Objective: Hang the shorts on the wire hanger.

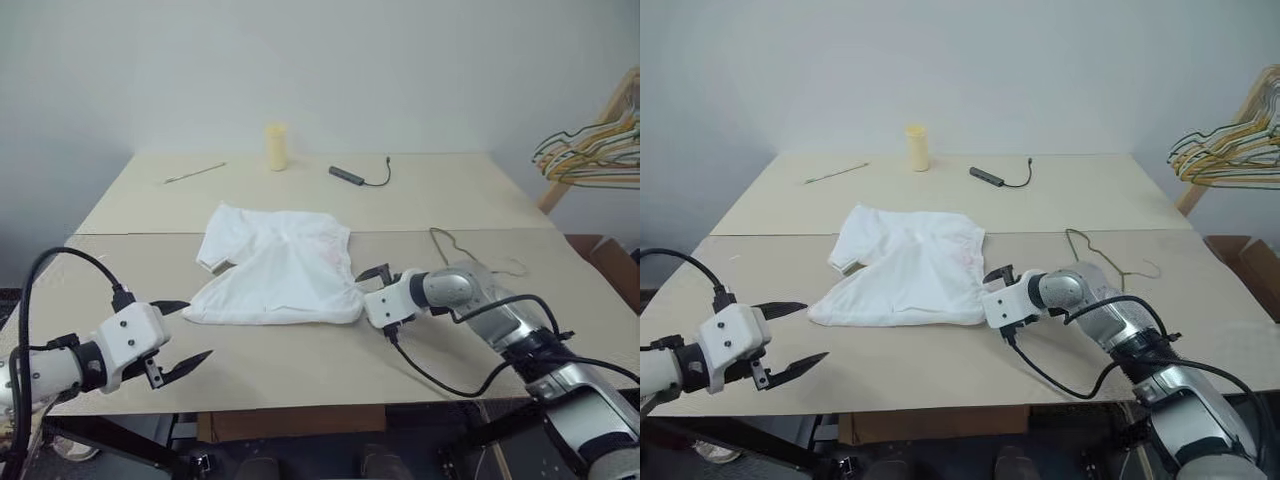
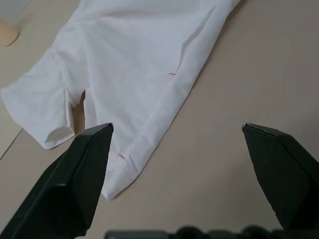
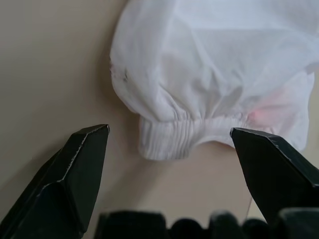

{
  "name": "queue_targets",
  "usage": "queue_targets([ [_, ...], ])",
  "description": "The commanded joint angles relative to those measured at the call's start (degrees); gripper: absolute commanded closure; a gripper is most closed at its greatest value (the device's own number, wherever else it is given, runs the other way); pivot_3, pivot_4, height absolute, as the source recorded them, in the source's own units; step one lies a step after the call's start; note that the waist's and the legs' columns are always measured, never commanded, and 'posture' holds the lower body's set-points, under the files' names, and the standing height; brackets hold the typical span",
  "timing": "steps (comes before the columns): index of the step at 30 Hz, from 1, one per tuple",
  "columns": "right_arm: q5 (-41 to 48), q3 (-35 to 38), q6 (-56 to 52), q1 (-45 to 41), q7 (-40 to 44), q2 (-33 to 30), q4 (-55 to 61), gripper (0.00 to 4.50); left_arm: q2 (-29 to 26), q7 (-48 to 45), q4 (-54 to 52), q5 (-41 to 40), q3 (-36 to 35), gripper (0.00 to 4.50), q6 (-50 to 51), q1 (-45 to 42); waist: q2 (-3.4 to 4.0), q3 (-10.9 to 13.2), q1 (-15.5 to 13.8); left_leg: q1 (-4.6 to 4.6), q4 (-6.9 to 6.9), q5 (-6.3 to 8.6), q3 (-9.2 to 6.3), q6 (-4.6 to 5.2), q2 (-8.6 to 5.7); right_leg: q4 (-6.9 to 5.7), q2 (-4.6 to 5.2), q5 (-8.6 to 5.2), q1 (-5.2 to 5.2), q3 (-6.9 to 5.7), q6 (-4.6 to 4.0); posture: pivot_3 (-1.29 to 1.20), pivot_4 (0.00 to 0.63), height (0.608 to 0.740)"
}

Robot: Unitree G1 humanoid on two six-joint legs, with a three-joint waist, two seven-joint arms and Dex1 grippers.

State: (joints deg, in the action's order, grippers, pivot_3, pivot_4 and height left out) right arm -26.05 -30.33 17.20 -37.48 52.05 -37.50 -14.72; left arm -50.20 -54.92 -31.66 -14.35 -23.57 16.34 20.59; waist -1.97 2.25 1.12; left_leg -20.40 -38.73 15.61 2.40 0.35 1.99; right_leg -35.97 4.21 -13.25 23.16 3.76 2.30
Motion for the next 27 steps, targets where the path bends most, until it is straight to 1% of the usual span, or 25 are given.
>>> queue_targets([
  [1,-3.8,-0.9,4.3,-2.5,-3.5,1.0,-4.0,0.62,-0.6,0.0,-0.9,0.7,-0.3,0.0,-1.0,0.2,0.0,0.0,0.1,0.03,0.0,0.0,0.0,0.0,0.0,-0.02,-0.01,0.0,-0.01,0.0,-0.01,0.06,0.0,0.74],
  [6,-2.1,0.1,5.9,-2.6,-3.4,3.1,-5.3,2.4,-0.8,1.3,1.5,4.5,2.1,0.0,-1.6,0.1,0.01,0.0,0.0,0.07,0.0,0.0,0.0,0.0,0.01,-0.06,-0.01,0.0,-0.04,0.01,0.0,0.07,0.0,0.74],
  [11,-2.6,0.1,7.0,-2.7,-3.4,3.8,-6.5,4.26,-0.8,4.7,9.7,10.8,8.6,0.0,-4.4,-6.5,0.01,0.0,-0.5,0.11,0.0,0.0,-0.01,0.01,0.0,-0.1,-0.01,0.01,-0.06,0.01,0.02,0.07,0.0,0.74],
  [12,-2.8,0.2,7.0,-2.7,-3.6,3.8,-6.8,4.47,-0.7,5.6,12.1,12.3,10.3,0.0,-5.2,-8.5,0.0,0.0,-0.5,0.12,0.0,0.0,-0.01,0.01,0.0,-0.1,-0.01,0.02,-0.08,0.01,0.04,0.07,0.0,0.74],
  [14,-3.0,0.2,7.2,-2.8,-3.8,4.0,-7.3,4.47,-0.7,6.7,17.6,15.2,13.9,0.0,-7.1,-12.7,0.01,0.0,-0.5,0.12,0.0,-0.01,-0.01,0.01,-0.01,-0.1,0.0,0.18,-0.09,0.01,0.3,0.07,0.0,0.74],
  [18,-3.5,0.8,6.0,-2.4,-5.2,4.4,-7.4,4.47,0.3,8.9,28.9,19.6,19.2,0.0,-11.3,-20.4,0.01,0.0,-0.2,0.09,0.02,0.0,-0.01,0.01,-0.01,-0.08,-0.02,0.22,-0.05,0.01,0.32,0.05,0.0,0.74],
  [24,-3.7,1.1,5.7,-2.4,-5.6,4.5,-7.5,4.47,2.1,9.2,44.1,21.4,24.4,0.0,-12.8,-30.4,0.01,0.0,0.0,0.1,0.02,0.0,0.0,0.01,-0.01,-0.12,-0.03,0.23,-0.04,0.01,0.32,0.03,0.0,0.74],
  [27,-3.7,1.2,5.4,-2.3,-5.6,4.7,-7.5,4.47,4.3,8.4,50.2,20.1,25.3,0.0,-12.4,-34.6,0.03,0.0,0.0,0.14,0.01,-0.01,0.0,0.01,-0.02,-0.16,-0.04,0.23,-0.09,0.01,0.32,0.02,0.0,0.74],
])
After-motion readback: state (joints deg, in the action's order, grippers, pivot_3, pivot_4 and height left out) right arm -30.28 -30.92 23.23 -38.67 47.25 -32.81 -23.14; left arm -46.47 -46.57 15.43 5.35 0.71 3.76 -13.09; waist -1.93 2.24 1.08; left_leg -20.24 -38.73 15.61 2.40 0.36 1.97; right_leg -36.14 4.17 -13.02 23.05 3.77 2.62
